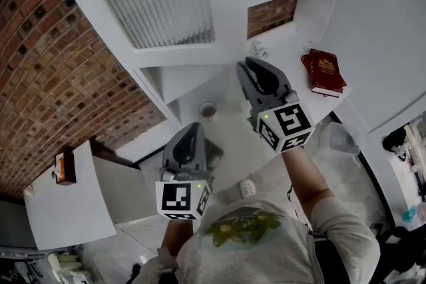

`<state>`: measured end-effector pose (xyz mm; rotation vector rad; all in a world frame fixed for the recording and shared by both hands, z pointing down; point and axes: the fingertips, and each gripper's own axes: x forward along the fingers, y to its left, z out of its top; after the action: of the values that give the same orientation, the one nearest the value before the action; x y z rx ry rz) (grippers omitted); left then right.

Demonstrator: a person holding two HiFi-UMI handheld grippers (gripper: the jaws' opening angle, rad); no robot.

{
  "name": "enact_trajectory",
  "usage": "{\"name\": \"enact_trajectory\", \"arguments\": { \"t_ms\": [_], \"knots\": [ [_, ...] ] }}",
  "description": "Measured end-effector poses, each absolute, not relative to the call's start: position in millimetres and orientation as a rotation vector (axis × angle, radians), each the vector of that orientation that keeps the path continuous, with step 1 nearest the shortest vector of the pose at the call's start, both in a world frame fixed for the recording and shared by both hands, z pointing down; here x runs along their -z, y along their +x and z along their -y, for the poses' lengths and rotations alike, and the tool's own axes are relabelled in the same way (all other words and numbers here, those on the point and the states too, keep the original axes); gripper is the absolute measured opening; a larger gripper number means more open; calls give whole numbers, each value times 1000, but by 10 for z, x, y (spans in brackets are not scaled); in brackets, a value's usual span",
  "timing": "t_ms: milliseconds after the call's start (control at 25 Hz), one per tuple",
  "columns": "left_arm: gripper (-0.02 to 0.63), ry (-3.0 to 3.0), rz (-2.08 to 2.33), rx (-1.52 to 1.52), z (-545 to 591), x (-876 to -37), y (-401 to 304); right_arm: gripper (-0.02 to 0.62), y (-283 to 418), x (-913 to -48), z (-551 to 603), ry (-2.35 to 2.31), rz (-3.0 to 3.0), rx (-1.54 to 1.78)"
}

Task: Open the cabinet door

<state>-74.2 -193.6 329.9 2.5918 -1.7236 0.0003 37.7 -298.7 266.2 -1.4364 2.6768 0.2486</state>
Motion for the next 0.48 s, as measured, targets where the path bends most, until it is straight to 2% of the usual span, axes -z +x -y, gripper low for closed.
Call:
{"name": "enact_trajectory", "arguments": {
  "t_ms": [480],
  "knots": [
    [11, 2601, 1710, 3, 1844, -3291, -795, 72, 339, -2656, 2743, -1521, -2622, -268]
  ]
}}
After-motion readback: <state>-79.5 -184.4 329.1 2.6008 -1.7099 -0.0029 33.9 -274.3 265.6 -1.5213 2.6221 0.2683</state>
